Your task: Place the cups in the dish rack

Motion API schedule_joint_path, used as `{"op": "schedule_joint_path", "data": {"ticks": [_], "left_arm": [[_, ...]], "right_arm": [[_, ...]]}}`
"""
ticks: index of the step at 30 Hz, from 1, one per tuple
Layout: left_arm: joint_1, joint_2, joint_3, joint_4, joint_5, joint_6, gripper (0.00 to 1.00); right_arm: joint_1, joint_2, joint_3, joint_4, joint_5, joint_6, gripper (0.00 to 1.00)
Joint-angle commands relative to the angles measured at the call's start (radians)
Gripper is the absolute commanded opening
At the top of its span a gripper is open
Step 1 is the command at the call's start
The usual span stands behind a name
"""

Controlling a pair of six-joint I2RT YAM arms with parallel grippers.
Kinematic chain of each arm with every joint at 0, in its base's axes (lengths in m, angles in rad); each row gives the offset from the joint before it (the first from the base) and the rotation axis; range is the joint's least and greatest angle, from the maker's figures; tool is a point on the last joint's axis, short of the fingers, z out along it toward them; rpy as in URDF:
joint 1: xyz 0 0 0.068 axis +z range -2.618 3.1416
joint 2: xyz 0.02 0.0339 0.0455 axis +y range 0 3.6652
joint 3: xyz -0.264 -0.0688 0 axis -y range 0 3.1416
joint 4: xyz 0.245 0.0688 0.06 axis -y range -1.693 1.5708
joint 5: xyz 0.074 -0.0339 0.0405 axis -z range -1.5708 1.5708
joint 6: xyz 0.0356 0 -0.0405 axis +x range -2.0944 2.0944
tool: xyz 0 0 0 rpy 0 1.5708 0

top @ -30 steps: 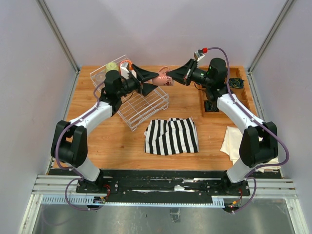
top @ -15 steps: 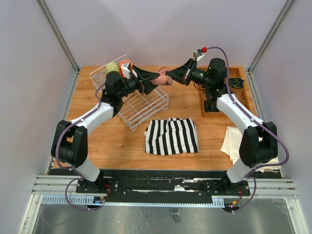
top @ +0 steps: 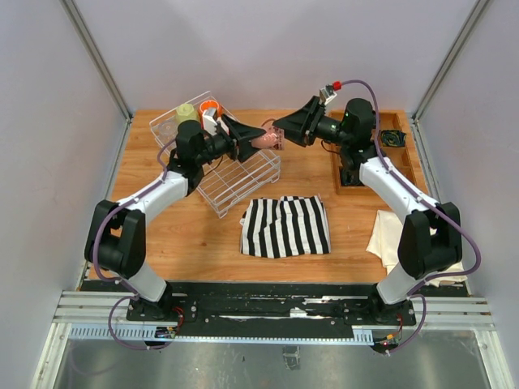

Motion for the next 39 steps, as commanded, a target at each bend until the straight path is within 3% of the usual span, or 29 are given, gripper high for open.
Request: {"op": "schedule_joint_path", "data": {"ticks": [1,11,19,25,39], "left_arm": [[0.042,-0.041,0.066,-0.185,-0.023,0.207,0.02],[0.109,-0.017,0.325,-0.704,-0.214,0.685,0.00],[0.111,0.086,0.559,-0.999,-0.393,1.007,0.01],[0.111,0.090,0.593,-1.099,-0.555,1.155,0.01],[0.110,0.114,0.530,-1.176,-0.752,1.388,0.01]], "right_arm": [[-0.027,-0.053,-0.039,0.009,0.007,-0.059,0.58],[-0.118,-0.141,-0.071,-0.260,0.030,-0.296,0.63],[-0.129,-0.142,-0.063,-0.315,0.027,-0.342,0.63],[-0.132,-0.126,-0.051,-0.321,0.017,-0.347,0.63],[-0.132,-0.100,-0.053,-0.321,0.006,-0.338,0.64]]}}
